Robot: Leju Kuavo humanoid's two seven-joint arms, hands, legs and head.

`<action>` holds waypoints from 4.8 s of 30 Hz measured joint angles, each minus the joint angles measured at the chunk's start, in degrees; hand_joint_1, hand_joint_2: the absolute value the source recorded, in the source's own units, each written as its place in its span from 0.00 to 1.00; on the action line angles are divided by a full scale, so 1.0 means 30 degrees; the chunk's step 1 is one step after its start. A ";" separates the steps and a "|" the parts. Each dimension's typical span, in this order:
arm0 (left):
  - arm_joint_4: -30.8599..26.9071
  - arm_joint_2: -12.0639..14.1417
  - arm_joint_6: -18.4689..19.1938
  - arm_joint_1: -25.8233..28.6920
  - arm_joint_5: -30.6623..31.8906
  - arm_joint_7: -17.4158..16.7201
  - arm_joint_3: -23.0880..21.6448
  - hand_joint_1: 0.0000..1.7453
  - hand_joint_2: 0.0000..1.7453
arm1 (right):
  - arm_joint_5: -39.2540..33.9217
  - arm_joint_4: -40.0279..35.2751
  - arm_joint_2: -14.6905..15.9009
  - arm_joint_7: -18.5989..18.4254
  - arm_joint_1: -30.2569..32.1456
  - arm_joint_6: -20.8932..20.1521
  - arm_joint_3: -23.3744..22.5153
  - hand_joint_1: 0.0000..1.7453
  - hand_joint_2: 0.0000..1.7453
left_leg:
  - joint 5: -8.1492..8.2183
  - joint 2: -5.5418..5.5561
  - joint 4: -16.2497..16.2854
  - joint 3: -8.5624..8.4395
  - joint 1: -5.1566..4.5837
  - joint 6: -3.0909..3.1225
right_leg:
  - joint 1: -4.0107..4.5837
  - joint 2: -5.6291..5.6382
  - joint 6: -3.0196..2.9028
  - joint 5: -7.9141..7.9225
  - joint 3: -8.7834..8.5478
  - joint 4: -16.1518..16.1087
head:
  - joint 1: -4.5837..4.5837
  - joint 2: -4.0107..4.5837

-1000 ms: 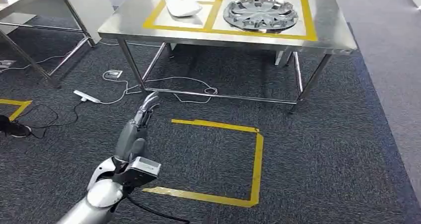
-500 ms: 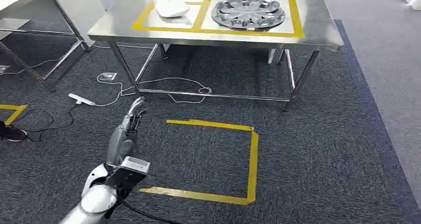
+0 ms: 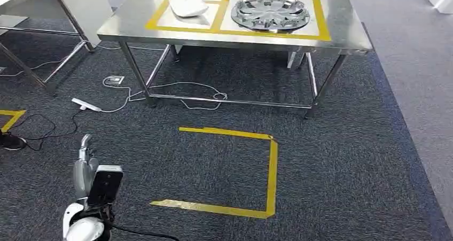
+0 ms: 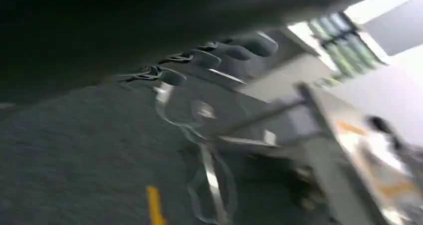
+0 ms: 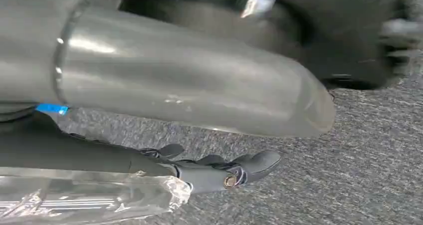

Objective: Take the parts from the cabinet and place them on the table.

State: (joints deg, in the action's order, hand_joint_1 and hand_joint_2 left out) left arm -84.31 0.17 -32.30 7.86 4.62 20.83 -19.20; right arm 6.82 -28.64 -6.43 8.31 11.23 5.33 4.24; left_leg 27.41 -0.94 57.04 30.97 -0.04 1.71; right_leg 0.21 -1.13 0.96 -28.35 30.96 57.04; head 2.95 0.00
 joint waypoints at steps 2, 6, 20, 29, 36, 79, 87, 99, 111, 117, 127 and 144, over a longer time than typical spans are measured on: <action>0.0656 0.0022 -0.0096 0.0520 -0.0298 0.0146 0.0751 0.00 0.00 | -0.0117 -0.1160 0.0000 -0.0496 0.0536 0.0007 0.0029 0.00 0.00 | 0.0012 -0.0046 0.0058 0.0066 -0.0045 -0.0268 | 0.0084 0.0120 -0.0092 0.0040 -0.0110 -0.0096 | -0.0029 0.0000; 0.2022 0.0059 -0.0015 0.1005 -0.0402 0.0219 0.2029 0.00 0.00 | -0.0307 -0.2657 0.0000 -0.0964 0.1331 0.0087 0.0124 0.00 0.00 | 0.0589 0.0079 0.0566 0.0161 0.0038 -0.0700 | -0.0064 0.0280 -0.0494 0.0289 -0.0328 -0.0508 | -0.0088 0.0000; 1.2857 0.0184 0.1064 0.0575 0.0785 -0.0831 0.4446 0.00 0.00 | -0.1078 -0.3042 0.0065 -0.0031 0.1365 -0.0058 0.0240 0.00 0.00 | 0.0187 0.0391 0.0002 -0.0171 0.0193 -0.0296 | -0.0049 0.1183 0.0061 0.0151 0.0110 -0.0132 | -0.0239 0.0000; 1.8808 -0.0517 0.0465 0.0361 0.0932 -0.2762 0.6305 0.00 0.00 | -0.1166 -0.2919 0.0080 -0.0600 0.1363 0.0117 0.0306 0.00 0.00 | 0.0296 -0.0664 -0.0009 -0.0226 0.0079 0.0041 | -0.0087 0.0303 0.0192 -0.0819 0.1298 0.2776 | -0.0080 0.0000; 1.9098 -0.1187 0.0204 0.0955 0.2274 -0.4176 0.7077 0.00 0.00 | -0.0765 -0.2970 0.0138 -0.1197 0.1447 0.0568 0.0474 0.00 0.00 | 0.0730 -0.1306 0.0189 -0.0535 0.0059 -0.0642 | 0.0041 -0.0164 -0.0544 0.0014 -0.0421 -0.0341 | -0.0131 0.0000; 2.0621 -0.2534 0.0291 0.0070 0.8946 -0.2550 1.1426 0.00 0.00 | 0.0444 -0.1833 0.0153 -0.0833 0.0333 0.1020 0.0597 0.00 0.00 | 0.0250 0.1628 0.0386 0.0100 0.0255 -0.0581 | -0.0110 0.2717 -0.0228 -0.0086 0.0055 0.0211 | -0.0248 0.0000; 2.0228 -0.2870 0.0524 0.0259 0.9288 -0.2652 1.2162 0.00 0.00 | 0.0633 -0.1665 0.0153 -0.0658 0.0196 0.0933 0.0597 0.00 0.00 | 0.0188 -0.0308 0.0096 -0.0024 0.0218 -0.0028 | -0.0205 0.0549 0.0403 -0.2950 0.3193 0.5955 | -0.0043 0.0000; 1.9367 -0.3373 0.1107 0.0396 1.0884 -0.3009 1.3306 0.00 0.00 | 0.0793 -0.1243 0.0153 -0.0483 0.0128 0.0874 0.0546 0.00 0.00 | 0.1069 -0.0954 0.0573 -0.0495 0.0330 -0.1037 | -0.0234 0.0014 -0.0286 -0.0172 -0.0172 0.0000 | -0.0268 0.0000; 1.9105 -0.3708 0.0976 0.0506 1.2194 -0.2965 1.4414 0.00 0.00 | 0.0831 -0.0879 0.0058 -0.0454 -0.0153 0.0707 0.0510 0.00 0.00 | 0.0193 0.1638 0.0368 0.0101 0.0287 -0.0626 | -0.0153 0.2944 -0.0109 -0.0143 0.0064 0.0136 | -0.0328 0.0000; 1.9010 -0.3970 0.0830 0.0429 1.2676 -0.2761 1.4821 0.00 0.00 | 0.0859 -0.0696 0.0058 -0.0425 -0.0267 0.0670 0.0510 0.00 0.00 | 0.0058 0.0134 0.0047 0.0025 0.0292 -0.0142 | -0.0258 0.0680 0.0387 -0.2686 0.2332 0.4500 | -0.0131 0.0000; 1.9010 -0.4043 0.0816 0.0235 1.2865 -0.2659 1.5201 0.00 0.00 | 0.0859 -0.0500 0.0051 -0.0366 -0.0341 0.0648 0.0503 0.00 0.00 | 0.0413 -0.1958 0.0090 -0.0478 0.0190 -0.0840 | -0.0182 -0.0607 0.0108 -0.0438 0.0139 0.0259 | -0.0189 0.0000; 1.9506 -0.3839 0.0553 -0.0358 1.3980 -0.2106 1.6046 0.00 0.00 | 0.0546 0.0149 -0.0015 0.0042 -0.0420 0.0634 0.0386 0.00 0.00 | 0.0038 0.1092 0.0005 -0.0028 0.0331 -0.0317 | -0.0235 0.2674 0.0204 -0.0324 0.0264 0.0316 | -0.0320 0.0000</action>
State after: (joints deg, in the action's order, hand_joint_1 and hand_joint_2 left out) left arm -25.79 -11.34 -30.64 6.79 46.56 14.51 28.94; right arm 8.46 -28.19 -6.47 8.44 9.97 7.23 5.40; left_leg 27.52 2.34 57.05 30.88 0.95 0.75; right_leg -0.50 6.89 1.57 -29.33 31.76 57.98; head 1.99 0.00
